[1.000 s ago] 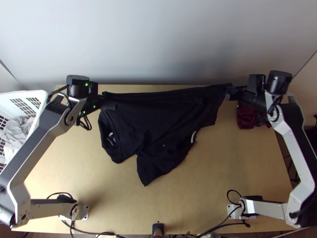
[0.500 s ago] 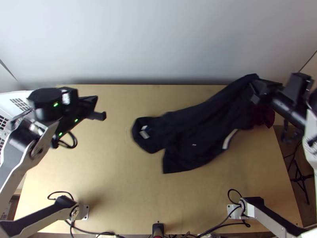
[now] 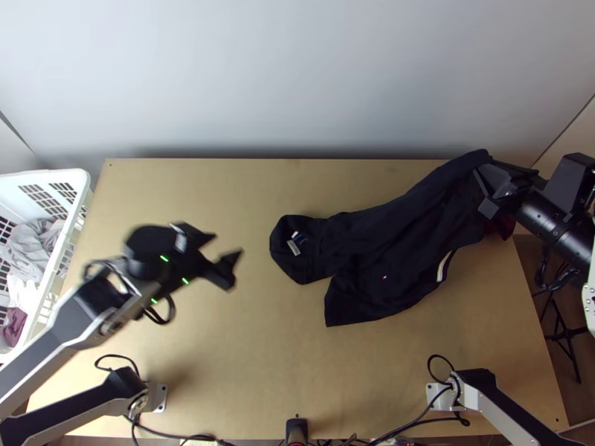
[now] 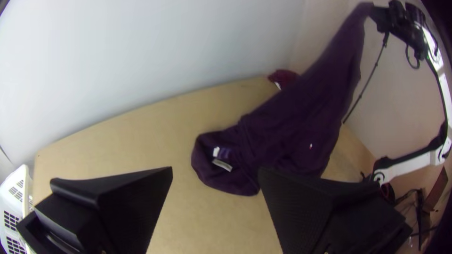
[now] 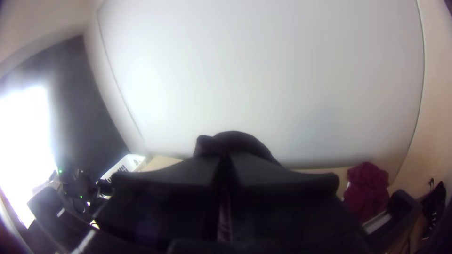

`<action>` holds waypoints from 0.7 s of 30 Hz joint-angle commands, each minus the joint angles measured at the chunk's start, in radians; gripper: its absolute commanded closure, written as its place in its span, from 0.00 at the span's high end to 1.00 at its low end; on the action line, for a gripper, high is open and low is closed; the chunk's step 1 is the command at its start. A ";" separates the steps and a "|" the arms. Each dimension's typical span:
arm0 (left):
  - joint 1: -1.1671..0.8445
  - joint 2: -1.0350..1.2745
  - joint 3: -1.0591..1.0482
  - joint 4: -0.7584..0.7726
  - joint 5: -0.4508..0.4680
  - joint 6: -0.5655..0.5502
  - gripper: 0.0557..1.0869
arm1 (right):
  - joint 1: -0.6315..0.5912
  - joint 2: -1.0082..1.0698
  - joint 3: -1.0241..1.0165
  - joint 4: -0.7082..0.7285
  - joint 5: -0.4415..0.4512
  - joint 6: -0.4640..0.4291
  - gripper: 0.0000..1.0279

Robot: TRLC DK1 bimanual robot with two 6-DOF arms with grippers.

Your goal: Fold the t-shirt

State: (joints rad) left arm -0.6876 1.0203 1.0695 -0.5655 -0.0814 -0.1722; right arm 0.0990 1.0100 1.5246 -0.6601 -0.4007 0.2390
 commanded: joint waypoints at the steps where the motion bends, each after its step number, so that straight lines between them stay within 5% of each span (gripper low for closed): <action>1: -0.136 0.087 -0.180 0.141 0.002 0.017 0.91 | 0.028 -0.014 -0.034 -0.001 0.013 0.008 0.03; 10: -0.187 0.334 -0.200 0.381 0.002 0.037 0.93 | 0.036 -0.044 -0.073 -0.003 0.016 0.000 0.03; 21: -0.199 0.692 0.092 0.412 0.020 0.013 0.94 | 0.038 -0.087 -0.116 -0.004 0.020 -0.003 0.03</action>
State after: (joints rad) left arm -0.8795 1.5356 1.0100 -0.1829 -0.0742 -0.1501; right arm 0.1349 0.9504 1.4338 -0.6640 -0.3820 0.2317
